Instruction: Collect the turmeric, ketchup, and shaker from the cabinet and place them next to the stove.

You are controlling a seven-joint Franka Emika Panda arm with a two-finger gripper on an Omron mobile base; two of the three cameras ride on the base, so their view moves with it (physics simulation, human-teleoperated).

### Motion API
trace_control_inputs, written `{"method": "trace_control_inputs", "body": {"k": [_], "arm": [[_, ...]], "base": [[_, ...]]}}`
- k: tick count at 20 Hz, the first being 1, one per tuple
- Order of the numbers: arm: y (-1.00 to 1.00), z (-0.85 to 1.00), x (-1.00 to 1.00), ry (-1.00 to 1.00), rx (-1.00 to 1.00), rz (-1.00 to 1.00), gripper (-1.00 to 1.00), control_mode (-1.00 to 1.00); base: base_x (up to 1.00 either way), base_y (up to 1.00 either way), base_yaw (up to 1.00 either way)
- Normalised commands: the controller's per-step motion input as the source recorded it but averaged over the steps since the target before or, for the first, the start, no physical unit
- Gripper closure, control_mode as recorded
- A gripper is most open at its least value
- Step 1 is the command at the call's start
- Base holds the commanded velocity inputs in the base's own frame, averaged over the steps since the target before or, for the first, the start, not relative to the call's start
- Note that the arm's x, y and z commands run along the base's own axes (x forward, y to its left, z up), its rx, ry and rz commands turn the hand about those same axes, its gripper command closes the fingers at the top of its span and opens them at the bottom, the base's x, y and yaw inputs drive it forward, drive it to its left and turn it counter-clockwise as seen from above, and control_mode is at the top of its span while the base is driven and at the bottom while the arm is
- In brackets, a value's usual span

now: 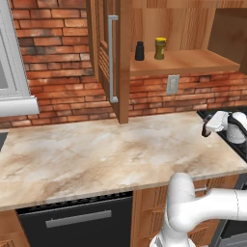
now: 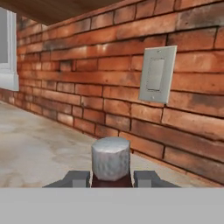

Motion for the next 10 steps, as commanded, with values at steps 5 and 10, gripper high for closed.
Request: {"method": "trace_control_inputs", "body": {"k": [5,10], "arm": [[-0.11,-0.29,0.19,0.08,0.00,0.00,1.00,-1.00],[-0.07,-0.30,0.17,0.07,0.00,0.00,1.00,-1.00]], "base": [[0.00,0.00,0.00],[0.00,0.00,0.00]]}}
